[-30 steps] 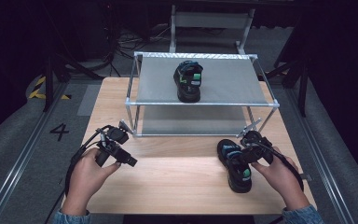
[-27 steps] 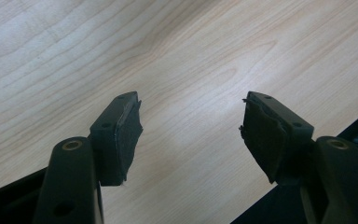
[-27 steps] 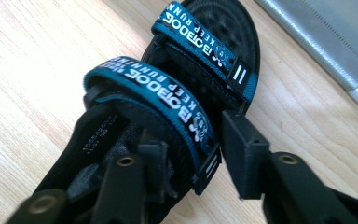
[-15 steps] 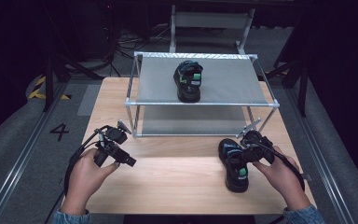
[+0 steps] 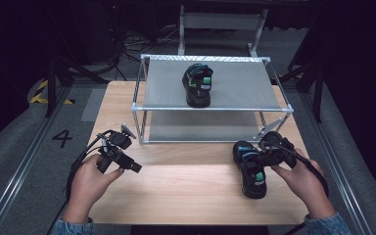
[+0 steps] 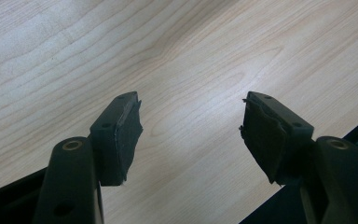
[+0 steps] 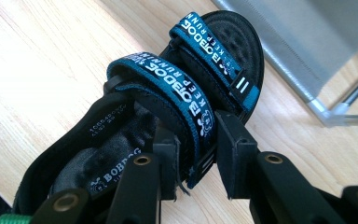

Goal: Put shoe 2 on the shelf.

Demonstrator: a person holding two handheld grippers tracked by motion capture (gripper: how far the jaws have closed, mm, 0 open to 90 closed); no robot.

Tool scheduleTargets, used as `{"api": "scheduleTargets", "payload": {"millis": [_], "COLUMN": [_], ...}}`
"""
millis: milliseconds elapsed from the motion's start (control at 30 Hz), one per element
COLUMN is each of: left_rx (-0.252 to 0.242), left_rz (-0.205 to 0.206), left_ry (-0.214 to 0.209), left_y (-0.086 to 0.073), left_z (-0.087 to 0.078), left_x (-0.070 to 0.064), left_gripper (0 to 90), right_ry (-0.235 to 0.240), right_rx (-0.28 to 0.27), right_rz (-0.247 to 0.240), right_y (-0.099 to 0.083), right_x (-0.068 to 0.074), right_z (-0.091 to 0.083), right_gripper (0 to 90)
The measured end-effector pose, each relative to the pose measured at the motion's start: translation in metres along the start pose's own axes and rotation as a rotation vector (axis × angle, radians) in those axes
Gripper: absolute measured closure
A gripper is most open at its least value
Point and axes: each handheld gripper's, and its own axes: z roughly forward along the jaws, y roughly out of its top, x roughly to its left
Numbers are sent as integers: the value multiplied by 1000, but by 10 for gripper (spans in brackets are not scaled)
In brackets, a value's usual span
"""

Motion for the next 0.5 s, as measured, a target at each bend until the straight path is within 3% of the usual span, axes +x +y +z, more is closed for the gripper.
{"api": "scheduleTargets", "payload": {"millis": [500], "left_rx": [-2], "left_rz": [2], "left_ry": [-4], "left_y": [2], "left_z": [1], "left_x": [3], "left_gripper": [374], "right_ry": [-5], "right_rx": [-29], "right_rz": [1], "right_y": [10], "right_x": [-5], "right_z": [-52], "right_gripper": [712]}}
